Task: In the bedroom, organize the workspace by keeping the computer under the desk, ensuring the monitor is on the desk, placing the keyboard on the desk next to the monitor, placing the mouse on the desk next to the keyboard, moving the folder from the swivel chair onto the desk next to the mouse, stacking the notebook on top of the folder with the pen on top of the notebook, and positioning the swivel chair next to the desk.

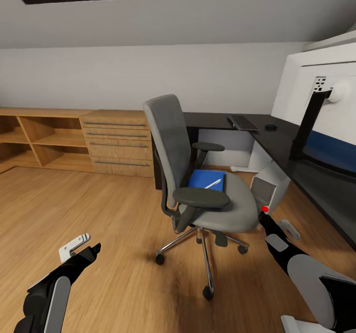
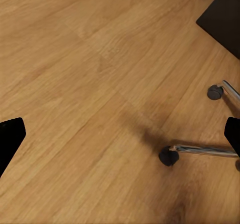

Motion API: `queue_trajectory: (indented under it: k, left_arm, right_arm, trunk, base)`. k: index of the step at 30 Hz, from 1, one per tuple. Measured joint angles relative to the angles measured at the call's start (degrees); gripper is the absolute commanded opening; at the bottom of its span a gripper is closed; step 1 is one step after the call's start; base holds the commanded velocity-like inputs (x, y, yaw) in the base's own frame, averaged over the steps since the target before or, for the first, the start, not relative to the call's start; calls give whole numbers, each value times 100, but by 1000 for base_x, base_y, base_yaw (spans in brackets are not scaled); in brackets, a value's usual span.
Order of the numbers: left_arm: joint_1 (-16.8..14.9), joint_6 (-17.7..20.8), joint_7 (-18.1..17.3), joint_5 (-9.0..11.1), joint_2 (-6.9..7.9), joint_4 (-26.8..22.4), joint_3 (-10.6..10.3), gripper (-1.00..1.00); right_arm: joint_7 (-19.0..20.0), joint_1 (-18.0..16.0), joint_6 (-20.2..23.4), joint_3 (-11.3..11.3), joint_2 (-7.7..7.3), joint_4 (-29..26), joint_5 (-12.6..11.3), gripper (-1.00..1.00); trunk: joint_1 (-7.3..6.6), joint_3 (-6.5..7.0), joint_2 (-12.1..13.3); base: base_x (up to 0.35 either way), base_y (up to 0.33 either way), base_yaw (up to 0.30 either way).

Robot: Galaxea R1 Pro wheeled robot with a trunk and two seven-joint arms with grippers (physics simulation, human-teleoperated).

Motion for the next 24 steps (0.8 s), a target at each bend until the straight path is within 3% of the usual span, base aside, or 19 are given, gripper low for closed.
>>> queue_trajectory:
  k: [8, 24]
  left_arm:
    - [4, 0, 8, 0, 0, 0, -9, 100]
    - [4, -6, 2, -5, -1, 9, -9, 100]
  right_arm:
    - [4, 0, -27, -54, -35, -402, 70, 100]
    - [21, 0, -128, -59, -20, -464, 77, 100]
  trunk:
    - [0, 0, 0]
    - [0, 0, 0]
  base:
    - [0, 0, 0]
    - [0, 0, 0]
